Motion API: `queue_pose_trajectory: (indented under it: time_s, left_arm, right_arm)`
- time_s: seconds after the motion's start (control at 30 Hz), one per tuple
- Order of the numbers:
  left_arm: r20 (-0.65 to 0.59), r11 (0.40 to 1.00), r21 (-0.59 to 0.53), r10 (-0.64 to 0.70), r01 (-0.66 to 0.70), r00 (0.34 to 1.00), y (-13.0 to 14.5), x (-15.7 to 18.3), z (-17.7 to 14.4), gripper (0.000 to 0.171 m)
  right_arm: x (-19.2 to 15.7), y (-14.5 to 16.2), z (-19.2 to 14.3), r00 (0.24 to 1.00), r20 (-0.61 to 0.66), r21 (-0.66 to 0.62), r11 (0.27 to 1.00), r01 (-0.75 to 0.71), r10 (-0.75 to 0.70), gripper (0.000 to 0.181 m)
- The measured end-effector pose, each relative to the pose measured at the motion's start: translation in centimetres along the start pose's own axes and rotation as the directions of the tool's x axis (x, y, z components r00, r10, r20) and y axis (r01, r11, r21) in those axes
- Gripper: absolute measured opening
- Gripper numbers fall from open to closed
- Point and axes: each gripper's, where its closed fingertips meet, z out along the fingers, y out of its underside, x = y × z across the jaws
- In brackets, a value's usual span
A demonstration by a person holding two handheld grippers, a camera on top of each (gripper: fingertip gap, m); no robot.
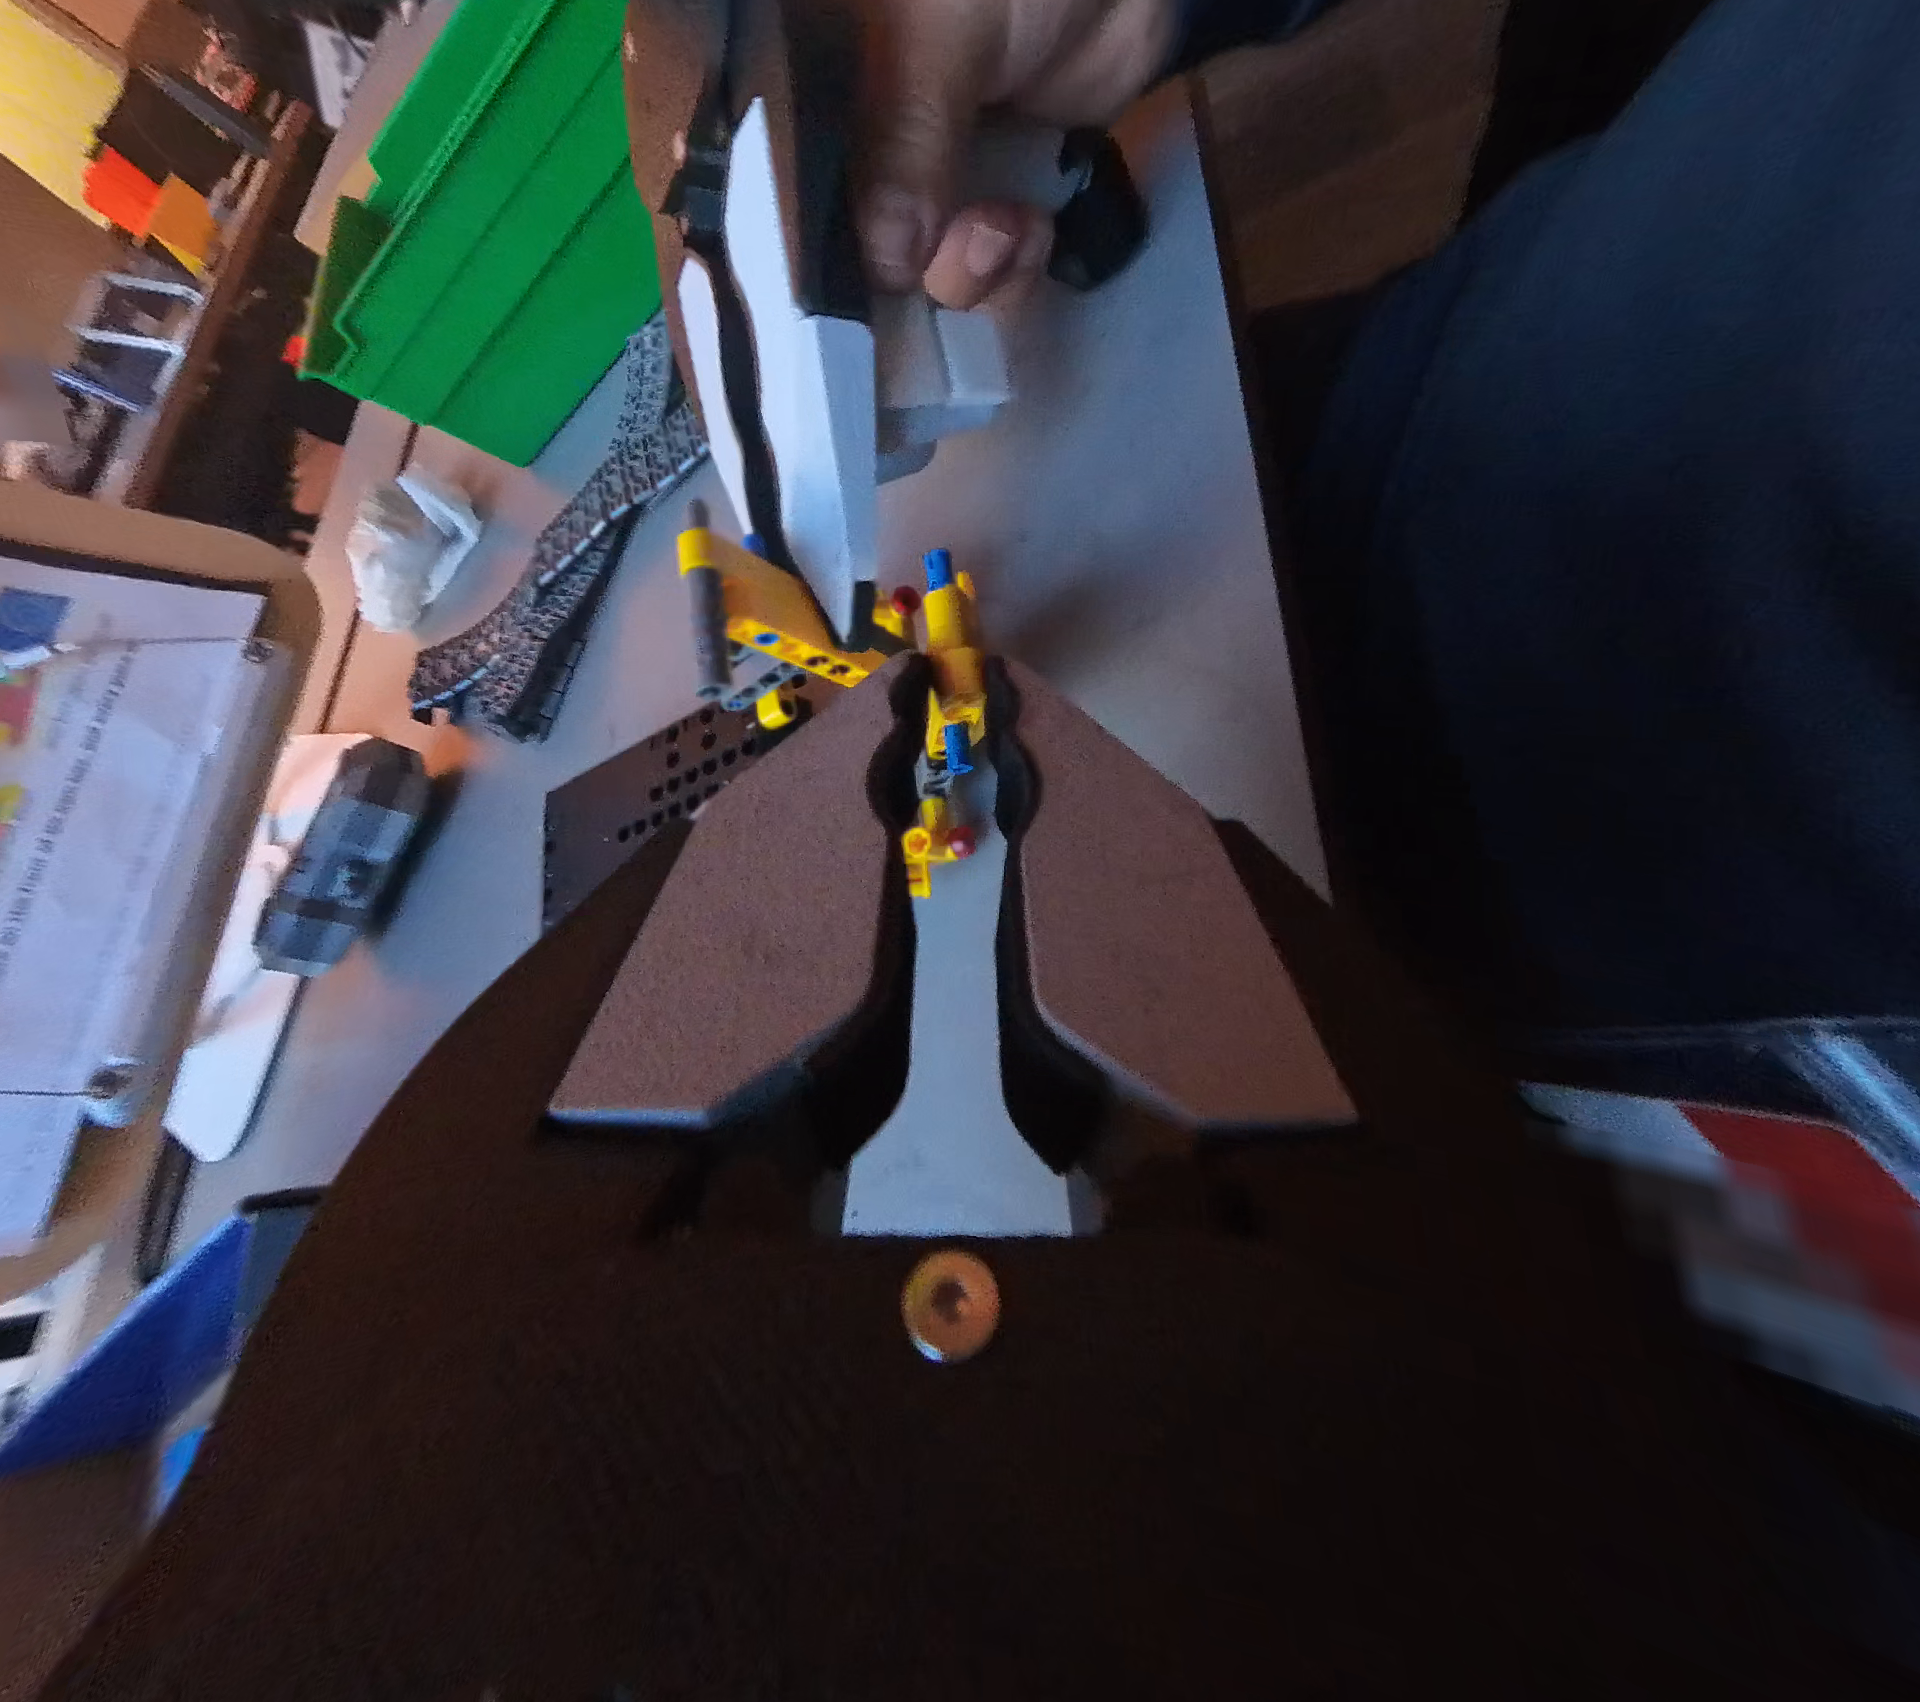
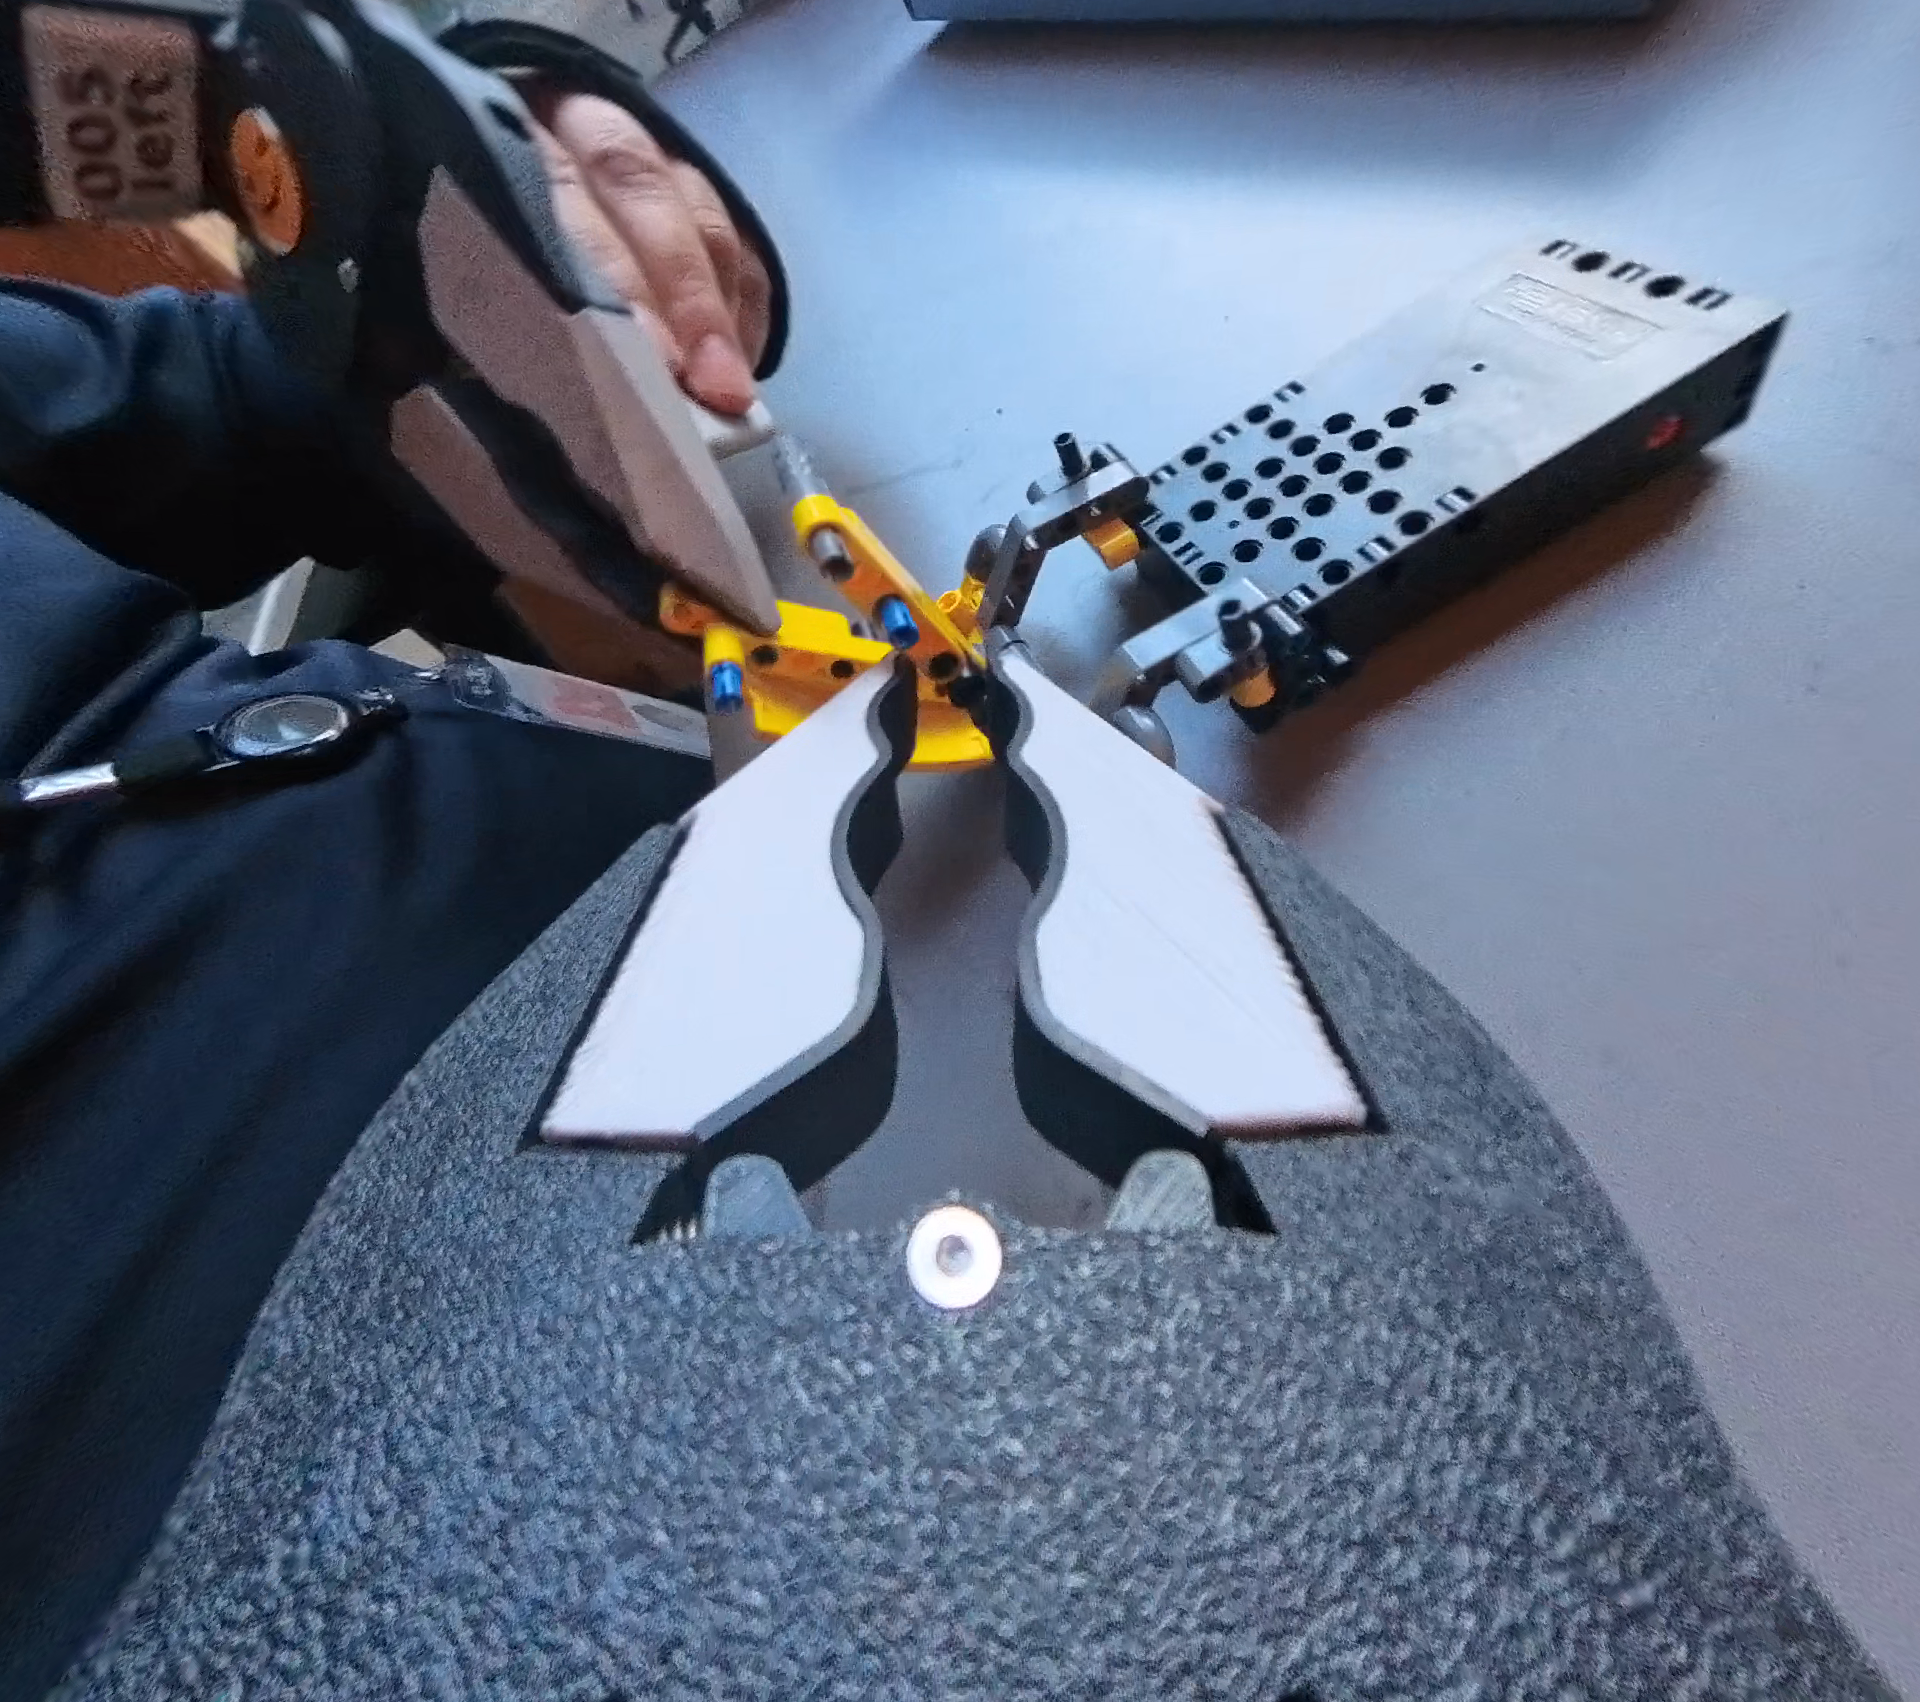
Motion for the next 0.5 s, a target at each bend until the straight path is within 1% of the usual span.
queue_pose_trajectory:
  time_s: [0.03, 0.07, 0.1, 0.17, 0.23, 0.27, 0.33, 0.4, 0.43, 0.47, 0.5]
  left_arm:
    - [0.015, 1.0, -0.012, 0.019, -0.019, 1.0, 0.1, -0.1, 0.1, 0.009]
    - [0.027, 1.0, -0.018, -0.002, 0.002, 1.0, 0.2, -0.3, 0.2, 0.009]
    - [0.033, 0.998, -0.012, -0.068, 0.068, 0.997, 0.3, -0.7, 0.3, 0.009]
    - [0.04, 0.978, 0.013, -0.209, 0.209, 0.977, 0.3, -1.7, 0.4, 0.008]
    - [0.033, 0.963, 0.02, -0.271, 0.27, 0.962, 0.5, -2.2, 0.4, 0.008]
    - [0.036, 0.96, 0.015, -0.28, 0.279, 0.959, 0.6, -2.3, 0.3, 0.008]
    - [0.04, 0.961, 0.012, -0.275, 0.275, 0.961, 0.7, -2.4, 0.3, 0.008]
    - [0.038, 0.967, 0.014, -0.253, 0.253, 0.967, 0.6, -2.1, 0.5, 0.008]
    - [0.036, 0.969, 0.013, -0.247, 0.246, 0.968, 0.5, -2.0, 0.6, 0.008]
    - [0.035, 0.972, 0.014, -0.237, 0.236, 0.971, 0.5, -1.9, 0.6, 0.008]
    - [0.039, 0.975, 0.018, -0.221, 0.221, 0.974, 0.4, -1.9, 0.7, 0.008]
  right_arm:
    - [0.2, -0.1, 0.0, 1.0, -0.009, 0.007, 1.0, -0.018, 0.018, 0.008]
    - [0.5, -0.2, 0.0, 0.999, -0.014, 0.014, 0.999, -0.037, 0.037, 0.008]
    - [0.7, -0.2, 0.0, 0.999, -0.025, 0.018, 0.999, -0.044, 0.044, 0.009]
    - [0.9, -0.3, -0.2, 0.998, -0.059, 0.018, 1.0, 0.005, -0.004, 0.01]
    - [0.6, -0.4, -0.9, 0.995, -0.079, 0.02, 0.997, 0.07, -0.068, 0.012]
    - [0.2, -0.5, -1.4, 0.992, -0.08, 0.029, 0.995, 0.097, -0.094, 0.017]
    - [-1.0, -0.8, -2.5, 0.983, -0.061, 0.056, 0.983, 0.176, -0.173, 0.016]
    - [-3.5, -0.9, -3.1, 0.958, 0.009, 0.075, 0.956, 0.285, -0.286, 0.005]
    - [-4.4, -0.7, -2.9, 0.943, 0.025, 0.065, 0.942, 0.33, -0.333, 0.0]
    - [-4.7, -0.5, -2.4, 0.93, 0.004, 0.045, 0.929, 0.367, -0.368, 0.001]
    - [-4.5, -0.3, -1.8, 0.916, -0.034, 0.016, 0.917, 0.4, -0.399, 0.006]
